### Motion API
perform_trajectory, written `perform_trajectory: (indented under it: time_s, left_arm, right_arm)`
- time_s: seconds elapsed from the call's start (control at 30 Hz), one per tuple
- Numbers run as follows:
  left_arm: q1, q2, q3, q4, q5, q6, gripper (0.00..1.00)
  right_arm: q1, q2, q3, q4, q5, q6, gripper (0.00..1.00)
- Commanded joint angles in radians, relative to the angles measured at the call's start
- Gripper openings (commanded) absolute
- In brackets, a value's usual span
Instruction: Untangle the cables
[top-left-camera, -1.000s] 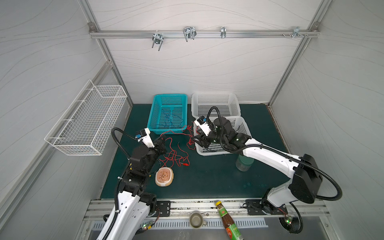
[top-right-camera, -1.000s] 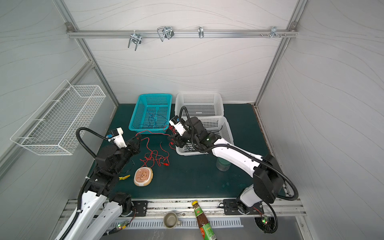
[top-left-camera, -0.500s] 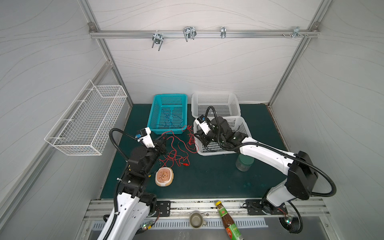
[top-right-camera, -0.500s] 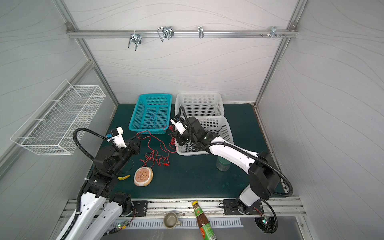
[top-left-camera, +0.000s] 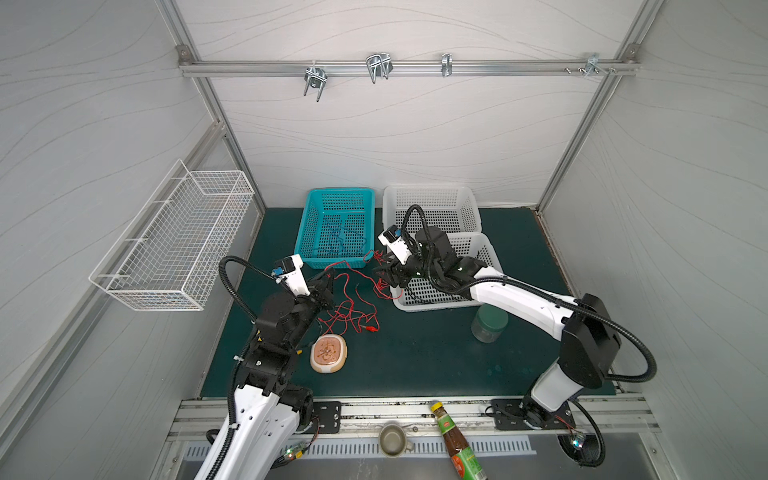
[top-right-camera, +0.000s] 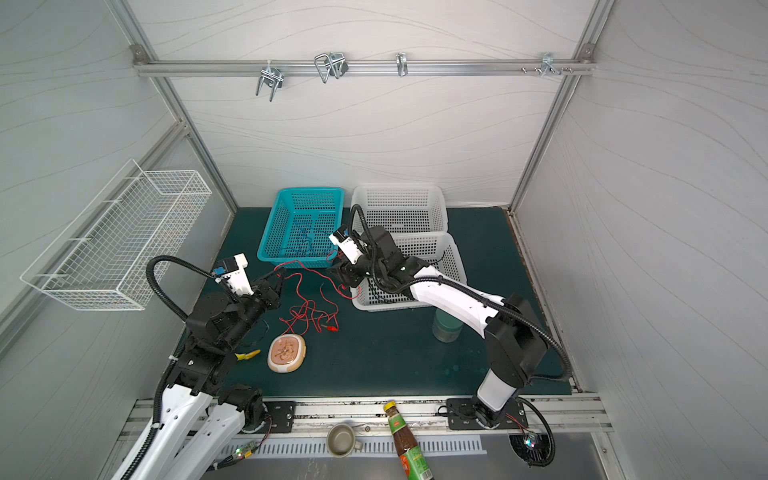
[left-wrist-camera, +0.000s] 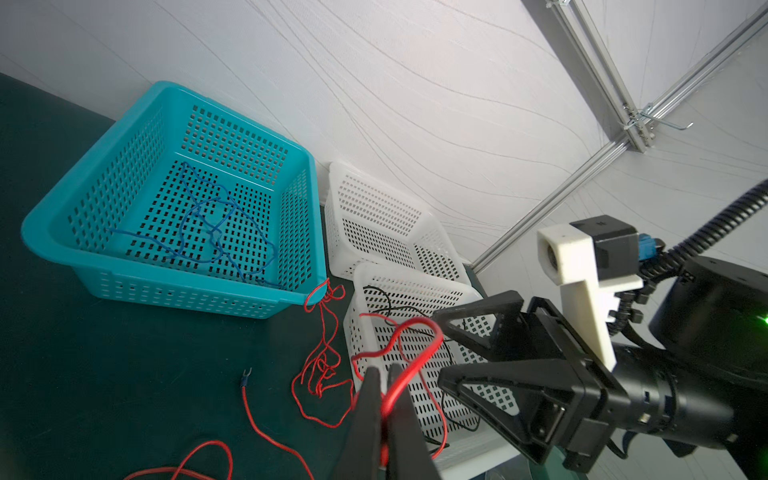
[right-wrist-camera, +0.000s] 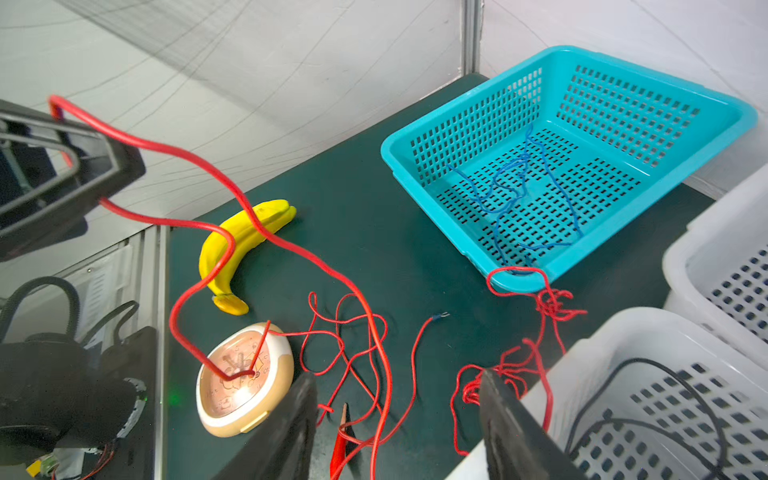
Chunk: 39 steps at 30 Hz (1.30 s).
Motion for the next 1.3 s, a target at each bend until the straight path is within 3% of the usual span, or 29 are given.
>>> perform_trajectory:
  time_s: [0.0, 0.23, 0.43, 0.67, 0.87, 0.97, 1.03, 1.1, 1.17, 1.27]
  left_arm:
    - [0.007, 0.0, 0.011, 0.087, 0.05, 0.016, 0.0]
    - [0.006, 0.001, 0.012, 0.099, 0.065, -0.002, 0.0]
    - [0.007, 0.001, 0.01, 0.115, 0.066, -0.008, 0.0]
    - [0.006, 0.014, -0.004, 0.142, 0.071, -0.019, 0.0]
    - [0.006, 0.021, -0.014, 0.147, 0.063, -0.024, 0.0]
    - [0.006, 0.017, -0.019, 0.14, 0.051, -0.024, 0.0]
    - [0.006, 0.012, -0.021, 0.128, 0.038, -0.022, 0.0]
    - [0.006, 0.008, -0.021, 0.111, 0.018, -0.019, 0.0]
    - [0.006, 0.004, -0.018, 0.084, -0.003, -0.016, 0.07]
    - [0.006, -0.002, -0.018, 0.061, -0.02, -0.012, 0.36]
  right_arm:
    - [0.001, 0.047, 0.057, 0.045, -0.099, -0.041, 0.63]
    - [0.014, 0.13, 0.145, 0.098, -0.205, -0.029, 0.63]
    - [0.017, 0.177, 0.182, 0.113, -0.246, -0.01, 0.58]
    - [0.019, 0.202, 0.194, 0.148, -0.269, 0.019, 0.43]
    - [0.027, 0.223, 0.23, 0.141, -0.287, 0.024, 0.22]
    - [0.028, 0.224, 0.238, 0.127, -0.267, 0.018, 0.06]
    - [0.028, 0.218, 0.238, 0.118, -0.237, 0.01, 0.0]
    - [0.028, 0.213, 0.232, 0.112, -0.2, 0.004, 0.0]
    - [0.027, 0.202, 0.225, 0.109, -0.161, -0.003, 0.0]
    - [0.021, 0.187, 0.224, 0.091, -0.094, -0.013, 0.0]
